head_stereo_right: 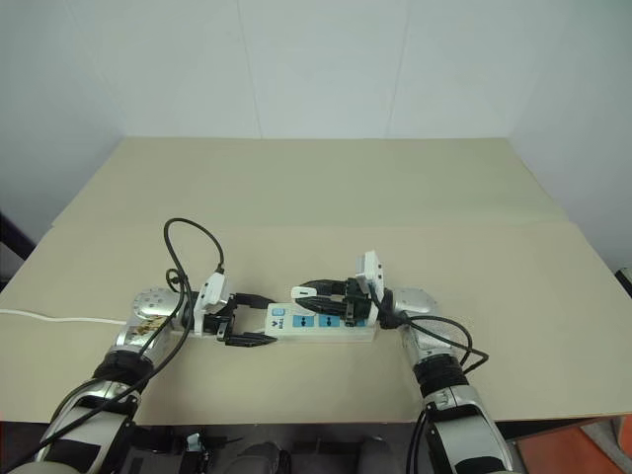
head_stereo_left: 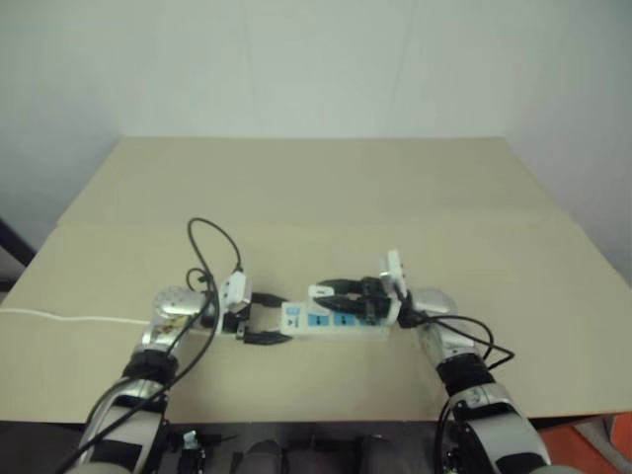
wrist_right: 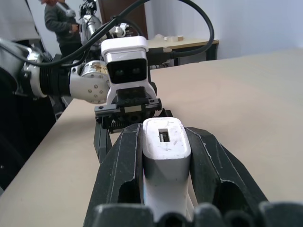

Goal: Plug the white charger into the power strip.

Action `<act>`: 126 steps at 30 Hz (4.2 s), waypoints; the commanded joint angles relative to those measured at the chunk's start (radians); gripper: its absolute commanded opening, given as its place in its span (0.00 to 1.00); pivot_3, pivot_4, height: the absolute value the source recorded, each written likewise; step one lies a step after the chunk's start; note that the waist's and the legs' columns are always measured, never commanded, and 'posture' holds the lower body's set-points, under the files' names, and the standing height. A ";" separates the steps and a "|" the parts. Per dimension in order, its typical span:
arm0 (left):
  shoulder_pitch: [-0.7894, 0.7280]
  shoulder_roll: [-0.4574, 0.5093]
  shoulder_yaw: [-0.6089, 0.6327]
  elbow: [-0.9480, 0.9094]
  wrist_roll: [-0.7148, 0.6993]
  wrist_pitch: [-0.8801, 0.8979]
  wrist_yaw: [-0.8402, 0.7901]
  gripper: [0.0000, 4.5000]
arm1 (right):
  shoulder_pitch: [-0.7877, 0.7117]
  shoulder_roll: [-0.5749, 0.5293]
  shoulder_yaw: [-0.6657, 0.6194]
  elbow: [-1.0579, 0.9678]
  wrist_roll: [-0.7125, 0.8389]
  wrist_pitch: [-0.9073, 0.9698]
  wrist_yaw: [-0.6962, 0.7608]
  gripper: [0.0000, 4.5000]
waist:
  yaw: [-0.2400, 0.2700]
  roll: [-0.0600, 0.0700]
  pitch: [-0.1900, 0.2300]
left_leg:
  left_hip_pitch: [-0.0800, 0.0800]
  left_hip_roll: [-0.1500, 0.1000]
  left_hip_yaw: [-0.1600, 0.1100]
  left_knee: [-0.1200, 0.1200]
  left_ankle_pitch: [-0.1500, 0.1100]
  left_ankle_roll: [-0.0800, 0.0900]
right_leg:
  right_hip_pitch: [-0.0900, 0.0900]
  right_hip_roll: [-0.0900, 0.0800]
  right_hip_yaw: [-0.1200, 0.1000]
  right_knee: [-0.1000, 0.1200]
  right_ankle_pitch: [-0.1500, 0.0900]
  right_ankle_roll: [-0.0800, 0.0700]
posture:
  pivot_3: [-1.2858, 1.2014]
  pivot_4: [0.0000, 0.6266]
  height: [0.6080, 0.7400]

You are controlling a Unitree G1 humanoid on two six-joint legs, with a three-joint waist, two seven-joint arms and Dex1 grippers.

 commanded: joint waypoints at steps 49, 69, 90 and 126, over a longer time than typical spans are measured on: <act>0.008 0.010 -0.010 0.022 0.039 -0.017 -0.011 0.72 | -0.065 -0.019 0.104 0.288 -0.179 -0.261 -0.042 0.26 | -0.012 0.000 -0.001 | 0.031 0.003 0.000 -0.008 0.000 0.000 | 0.018 0.004 0.012 0.005 -0.004 0.002 | 0.52 0.24 1.00; 0.009 0.018 -0.005 -0.006 0.021 0.087 -0.024 0.92 | -0.082 -0.032 0.074 0.298 -0.179 -0.249 -0.042 1.00 | -0.007 -0.001 -0.002 | 0.030 0.003 0.000 -0.017 0.000 0.000 | 0.019 0.004 0.011 -0.005 -0.003 -0.001 | 0.52 0.24 1.00; 0.253 0.259 0.182 -0.536 -0.205 0.345 0.022 1.00 | 0.303 -0.564 -0.205 -0.609 0.040 0.303 -0.057 1.00 | 0.000 0.002 0.003 | -0.003 0.003 0.000 -0.017 -0.002 0.001 | -0.010 0.004 0.009 -0.008 -0.004 0.000 | 0.52 0.24 1.00; 0.186 0.269 0.115 -0.435 -0.143 0.306 0.007 1.00 | 0.526 -0.824 -0.387 -0.814 0.060 0.575 -0.179 1.00 | 0.001 -0.002 0.007 | 0.000 0.002 0.002 -0.014 -0.002 0.000 | -0.006 0.002 0.009 -0.009 -0.004 0.000 | 0.52 0.24 1.00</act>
